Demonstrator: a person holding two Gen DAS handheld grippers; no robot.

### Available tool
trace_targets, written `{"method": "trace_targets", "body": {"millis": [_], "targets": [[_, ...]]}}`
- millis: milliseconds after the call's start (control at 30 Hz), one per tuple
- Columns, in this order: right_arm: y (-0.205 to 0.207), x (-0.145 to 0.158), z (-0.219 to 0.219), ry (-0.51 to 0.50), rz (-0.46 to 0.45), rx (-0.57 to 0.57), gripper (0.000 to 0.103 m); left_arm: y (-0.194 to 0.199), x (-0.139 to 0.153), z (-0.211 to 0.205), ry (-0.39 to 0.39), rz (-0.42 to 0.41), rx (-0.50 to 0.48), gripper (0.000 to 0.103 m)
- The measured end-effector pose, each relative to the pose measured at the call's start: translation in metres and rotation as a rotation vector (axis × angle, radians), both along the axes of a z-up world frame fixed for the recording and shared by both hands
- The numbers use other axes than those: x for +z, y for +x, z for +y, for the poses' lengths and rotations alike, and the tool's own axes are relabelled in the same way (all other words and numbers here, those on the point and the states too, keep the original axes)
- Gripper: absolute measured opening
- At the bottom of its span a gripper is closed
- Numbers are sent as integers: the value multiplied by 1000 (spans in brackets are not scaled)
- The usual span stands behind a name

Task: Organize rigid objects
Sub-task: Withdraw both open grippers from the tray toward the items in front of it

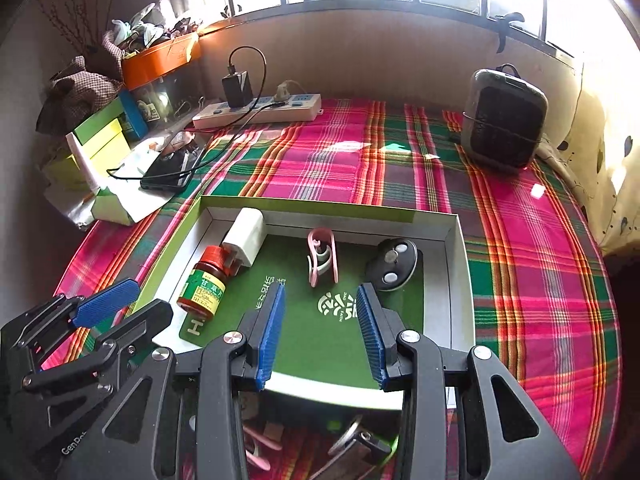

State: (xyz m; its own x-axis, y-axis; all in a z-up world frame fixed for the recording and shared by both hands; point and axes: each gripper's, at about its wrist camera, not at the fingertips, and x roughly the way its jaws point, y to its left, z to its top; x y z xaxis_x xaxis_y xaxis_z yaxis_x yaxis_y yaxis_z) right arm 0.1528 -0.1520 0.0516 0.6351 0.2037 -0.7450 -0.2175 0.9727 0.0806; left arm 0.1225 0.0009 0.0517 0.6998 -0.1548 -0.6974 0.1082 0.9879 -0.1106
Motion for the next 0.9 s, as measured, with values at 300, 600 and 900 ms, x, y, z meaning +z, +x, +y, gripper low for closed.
{"method": "trace_targets", "body": {"millis": [300,600,900], "targets": [[-46,4,-22,26,-21,-86,39,-28,1,10,-24,-3,-20,40],[-87,-22,-57,69,33,-227,39,-48,-15,31,-81,39,-25,40],[-97,-39,-46,114,41,-203,49,-56,-31,41,-114,87,-56,41]]}}
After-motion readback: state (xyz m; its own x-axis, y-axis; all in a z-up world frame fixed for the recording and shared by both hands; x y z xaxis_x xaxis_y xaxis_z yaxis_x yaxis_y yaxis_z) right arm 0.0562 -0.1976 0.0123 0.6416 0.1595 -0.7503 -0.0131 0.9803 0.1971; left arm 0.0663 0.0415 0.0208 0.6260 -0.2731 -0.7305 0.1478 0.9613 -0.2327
